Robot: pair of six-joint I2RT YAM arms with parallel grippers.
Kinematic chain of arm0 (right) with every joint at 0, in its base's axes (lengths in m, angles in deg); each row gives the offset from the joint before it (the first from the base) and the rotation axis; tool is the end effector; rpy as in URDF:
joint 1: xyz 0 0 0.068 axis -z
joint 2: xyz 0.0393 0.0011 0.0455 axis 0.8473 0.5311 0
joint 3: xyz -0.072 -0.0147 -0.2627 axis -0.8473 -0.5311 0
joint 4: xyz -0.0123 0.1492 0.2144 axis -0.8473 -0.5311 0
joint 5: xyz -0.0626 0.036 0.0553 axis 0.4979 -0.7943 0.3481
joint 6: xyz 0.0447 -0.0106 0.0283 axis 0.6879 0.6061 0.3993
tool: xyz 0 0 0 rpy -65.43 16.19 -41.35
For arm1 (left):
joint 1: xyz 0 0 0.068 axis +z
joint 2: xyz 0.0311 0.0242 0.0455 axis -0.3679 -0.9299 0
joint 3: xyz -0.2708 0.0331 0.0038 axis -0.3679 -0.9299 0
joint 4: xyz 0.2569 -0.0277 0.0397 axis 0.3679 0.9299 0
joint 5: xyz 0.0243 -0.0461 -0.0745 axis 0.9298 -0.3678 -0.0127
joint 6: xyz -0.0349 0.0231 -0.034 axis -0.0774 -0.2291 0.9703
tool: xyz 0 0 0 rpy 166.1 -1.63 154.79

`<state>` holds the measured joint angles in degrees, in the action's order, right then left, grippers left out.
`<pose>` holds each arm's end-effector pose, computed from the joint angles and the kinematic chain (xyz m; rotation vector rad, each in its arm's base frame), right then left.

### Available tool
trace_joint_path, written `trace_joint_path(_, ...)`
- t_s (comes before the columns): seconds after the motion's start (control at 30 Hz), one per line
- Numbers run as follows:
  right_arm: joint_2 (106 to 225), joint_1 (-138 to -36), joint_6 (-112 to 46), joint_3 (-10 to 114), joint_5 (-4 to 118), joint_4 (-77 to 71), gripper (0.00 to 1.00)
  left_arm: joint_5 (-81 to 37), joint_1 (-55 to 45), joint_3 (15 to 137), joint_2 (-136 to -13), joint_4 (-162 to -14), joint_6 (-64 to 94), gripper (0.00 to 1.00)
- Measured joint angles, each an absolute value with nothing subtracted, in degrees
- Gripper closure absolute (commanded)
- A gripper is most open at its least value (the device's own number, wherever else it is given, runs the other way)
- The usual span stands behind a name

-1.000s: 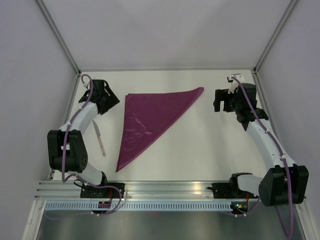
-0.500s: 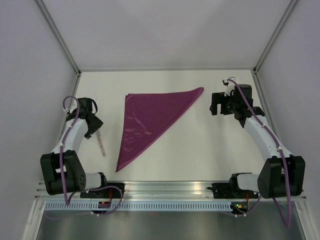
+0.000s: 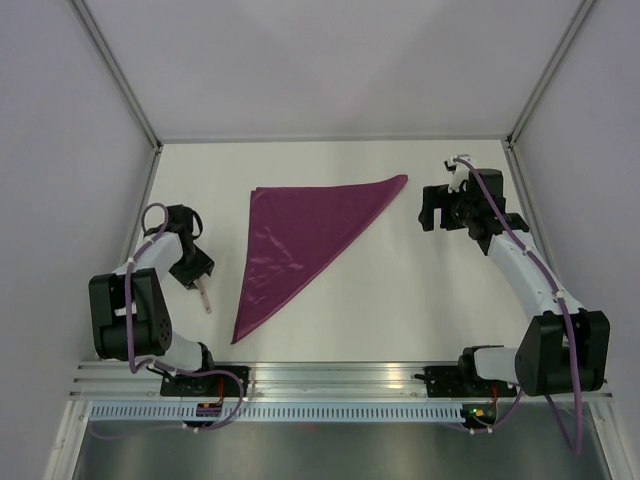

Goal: Fold the napkin, place the utensils inside, and roll it up
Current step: Pick up the knife at the center of the board.

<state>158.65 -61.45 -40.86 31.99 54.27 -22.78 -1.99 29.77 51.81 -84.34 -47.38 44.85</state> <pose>0.2834 0.0240 0.2775 -0.1842 2.2418 0.2320 0.2520 0.0437 0.1706 -1.2185 2.5667 0.1862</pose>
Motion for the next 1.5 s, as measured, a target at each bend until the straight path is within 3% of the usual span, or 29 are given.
trace_joint_path(0.53, 159.1, -61.5, -40.9, 32.0, 54.3, -23.0, 0.02, -3.0, 30.3, 51.6, -87.3, -48.6, 45.0, 0.6)
trace_joint_path(0.6, 159.1, -61.5, -40.9, 32.0, 54.3, -23.0, 0.02, -3.6, 30.6, 51.6, -87.5, -48.8, 45.0, 0.68)
trace_joint_path(0.73, 159.1, -61.5, -40.9, 32.0, 54.3, -23.0, 0.02, -4.1, 31.2, 52.2, -88.2, -49.3, 44.9, 0.96)
trace_joint_path(0.77, 159.1, -61.5, -40.9, 32.0, 54.3, -23.0, 0.02, -4.2, 31.4, 52.5, -88.5, -49.2, 44.8, 0.98)
trace_joint_path(1.07, 159.5, -61.5, -40.9, 32.0, 54.2, -23.0, 0.02, -4.5, 32.1, 56.3, -91.4, -48.4, 40.8, 0.98)
trace_joint_path(1.37, 160.2, -61.5, -40.9, 32.0, 53.9, -23.0, 0.02, -12.1, 31.9, 66.7, -87.5, -47.9, 29.7, 0.98)
trace_joint_path(1.5, 160.2, -61.5, -40.9, 32.0, 53.3, -23.0, 0.02, -14.3, 27.7, 71.7, -85.6, -47.8, 24.4, 0.98)
